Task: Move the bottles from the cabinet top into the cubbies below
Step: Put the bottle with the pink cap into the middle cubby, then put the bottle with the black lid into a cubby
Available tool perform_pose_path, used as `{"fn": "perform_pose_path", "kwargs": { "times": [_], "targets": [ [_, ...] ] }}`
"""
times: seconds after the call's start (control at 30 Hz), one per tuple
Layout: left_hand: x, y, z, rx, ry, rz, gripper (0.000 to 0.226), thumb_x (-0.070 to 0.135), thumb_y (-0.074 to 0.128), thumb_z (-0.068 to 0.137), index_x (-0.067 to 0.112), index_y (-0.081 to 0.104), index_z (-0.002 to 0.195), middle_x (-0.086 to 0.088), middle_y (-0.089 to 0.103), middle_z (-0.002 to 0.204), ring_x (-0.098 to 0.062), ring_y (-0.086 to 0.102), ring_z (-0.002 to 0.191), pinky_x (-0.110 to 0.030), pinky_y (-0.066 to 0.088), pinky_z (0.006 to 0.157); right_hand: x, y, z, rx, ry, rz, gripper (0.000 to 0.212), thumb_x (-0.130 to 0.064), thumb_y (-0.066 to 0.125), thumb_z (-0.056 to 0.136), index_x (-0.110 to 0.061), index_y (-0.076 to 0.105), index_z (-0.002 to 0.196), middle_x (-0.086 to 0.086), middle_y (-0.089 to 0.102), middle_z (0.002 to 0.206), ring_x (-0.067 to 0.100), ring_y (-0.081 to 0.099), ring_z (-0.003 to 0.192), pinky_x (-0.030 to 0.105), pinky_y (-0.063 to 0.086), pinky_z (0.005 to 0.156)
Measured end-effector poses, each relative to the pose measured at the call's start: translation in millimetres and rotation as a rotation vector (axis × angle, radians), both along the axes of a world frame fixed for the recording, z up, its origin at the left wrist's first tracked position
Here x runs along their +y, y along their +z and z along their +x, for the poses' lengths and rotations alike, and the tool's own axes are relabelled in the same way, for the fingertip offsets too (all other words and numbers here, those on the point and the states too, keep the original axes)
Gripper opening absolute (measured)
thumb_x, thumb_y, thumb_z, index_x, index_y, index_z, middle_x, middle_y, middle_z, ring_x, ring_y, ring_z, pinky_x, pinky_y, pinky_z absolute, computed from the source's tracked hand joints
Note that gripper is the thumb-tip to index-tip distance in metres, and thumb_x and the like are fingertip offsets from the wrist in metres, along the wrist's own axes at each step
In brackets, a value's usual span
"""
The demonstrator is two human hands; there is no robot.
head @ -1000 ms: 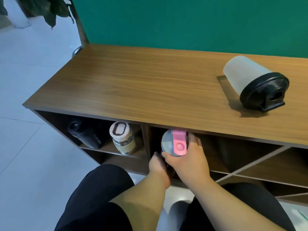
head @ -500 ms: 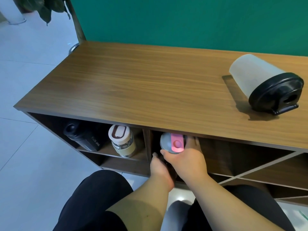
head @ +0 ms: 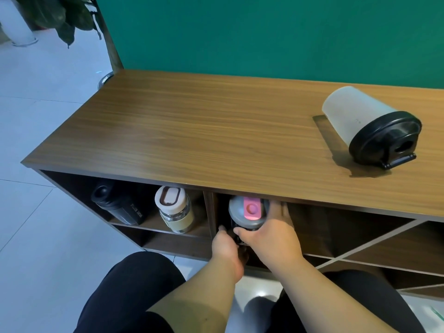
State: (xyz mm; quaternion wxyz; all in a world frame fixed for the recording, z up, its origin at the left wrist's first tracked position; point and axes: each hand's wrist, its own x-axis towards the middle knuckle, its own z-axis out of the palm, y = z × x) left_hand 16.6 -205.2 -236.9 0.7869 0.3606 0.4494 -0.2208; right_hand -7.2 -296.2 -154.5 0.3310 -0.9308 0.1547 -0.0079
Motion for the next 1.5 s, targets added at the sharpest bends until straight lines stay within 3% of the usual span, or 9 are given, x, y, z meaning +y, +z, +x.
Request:
{"fn": "perform_pose_path", "kwargs": {
  "times": [0.17, 0.23, 0.33, 0.47, 0.63, 0.77, 0.93, 1.2, 1.5],
  "targets": [
    [4.5, 20.5, -15.2, 0.006, -0.249, 0.051, 0.063, 0.041, 0.042, 0.103, 0.008, 0.04, 0.156, -0.02, 0.062, 0.139, -0.036, 0.059, 0.125, -0.053, 0.03, 0.122, -27.5, 23.3, -30.4, -0.009, 0.022, 0.081, 0.082, -0.013, 0.073, 0.072, -0.036, 0.034, 0.14, -0.001, 0.037, 0.145, 0.02, 0.043, 0.133, 0.038, 0.046, 0.103],
    [4.5, 28.6, -23.0, 0.023, -0.358, 0.049, 0.056, 0.037, 0.038, 0.107, 0.007, 0.043, 0.154, -0.025, 0.052, 0.153, -0.041, 0.051, 0.138, -0.054, 0.031, 0.119, -36.2, 40.0, -48.3, -0.082, 0.067, 0.12, 0.06, -0.008, 0.069, 0.079, -0.046, 0.048, 0.121, -0.018, 0.048, 0.128, 0.002, 0.048, 0.122, 0.024, 0.043, 0.095],
    [3.6, 43.6, -30.7, -0.009, -0.489, 0.018, 0.046, 0.039, 0.04, 0.107, 0.009, 0.057, 0.138, -0.02, 0.064, 0.134, -0.038, 0.062, 0.113, -0.047, 0.043, 0.098, -43.8, 74.9, -67.9, -0.256, 0.022, 0.116, 0.049, -0.007, 0.068, 0.083, -0.051, 0.055, 0.098, -0.025, 0.061, 0.103, -0.009, 0.054, 0.105, 0.02, 0.046, 0.086],
    [2.7, 52.7, -38.2, -0.076, -0.605, -0.043, 0.037, 0.04, 0.046, 0.105, 0.011, 0.065, 0.12, -0.017, 0.072, 0.119, -0.033, 0.067, 0.102, -0.046, 0.049, 0.09, -67.6, 119.2, -65.7, -0.552, -0.165, 0.058, 0.049, -0.014, 0.075, 0.081, -0.036, 0.056, 0.121, -0.014, 0.055, 0.119, -0.001, 0.049, 0.113, 0.027, 0.042, 0.096],
    [9.9, 66.9, -47.1, -0.155, -0.659, -0.066, 0.036, 0.041, 0.047, 0.105, 0.013, 0.066, 0.118, -0.016, 0.071, 0.128, -0.033, 0.066, 0.113, -0.048, 0.047, 0.096, -107.3, 160.8, -15.6, -0.542, -0.365, -0.088, 0.11, -0.042, 0.085, 0.068, -0.019, 0.02, 0.153, 0.007, 0.027, 0.155, 0.022, 0.021, 0.145, 0.043, 0.022, 0.118],
    [18.0, 79.4, -53.0, -0.185, -0.638, -0.032, 0.037, 0.04, 0.048, 0.105, 0.012, 0.067, 0.122, -0.015, 0.073, 0.123, -0.033, 0.067, 0.113, -0.049, 0.048, 0.097, -113.7, 169.5, 19.1, -0.366, -0.425, 0.086, 0.121, -0.048, 0.087, 0.066, -0.027, 0.011, 0.157, 0.007, 0.03, 0.157, 0.028, 0.038, 0.139, 0.044, 0.035, 0.107],
    [24.7, 104.3, -61.4, -0.23, -0.618, -0.078, 0.036, 0.039, 0.047, 0.106, 0.013, 0.067, 0.121, -0.015, 0.072, 0.124, -0.033, 0.067, 0.113, -0.049, 0.049, 0.099, -111.7, 161.4, 22.8, -0.366, -0.483, 0.115, 0.098, -0.046, 0.083, 0.065, -0.025, 0.033, 0.147, 0.006, 0.049, 0.141, 0.031, 0.055, 0.121, 0.038, 0.044, 0.089],
    [32.3, 111.8, -68.2, -0.303, -0.564, -0.072, 0.045, 0.046, 0.043, 0.106, 0.012, 0.064, 0.127, -0.015, 0.072, 0.125, -0.032, 0.069, 0.112, -0.045, 0.052, 0.086, -93.8, 163.6, -102.1, -0.327, -0.091, 0.189, 0.089, -0.027, 0.091, 0.065, -0.042, 0.039, 0.136, -0.018, 0.054, 0.114, 0.005, 0.06, 0.095, 0.02, 0.046, 0.075],
    [-15.2, 106.8, -80.4, -0.188, -0.616, -0.105, 0.057, 0.064, 0.043, 0.101, 0.018, 0.066, 0.125, -0.016, 0.08, 0.116, -0.036, 0.074, 0.111, -0.049, 0.059, 0.086, -134.1, 135.1, -141.3, 0.093, 0.396, -0.049, 0.096, -0.039, 0.085, 0.062, -0.053, 0.029, 0.139, -0.04, 0.028, 0.131, -0.011, 0.038, 0.124, 0.004, 0.036, 0.093]
  ]
}}
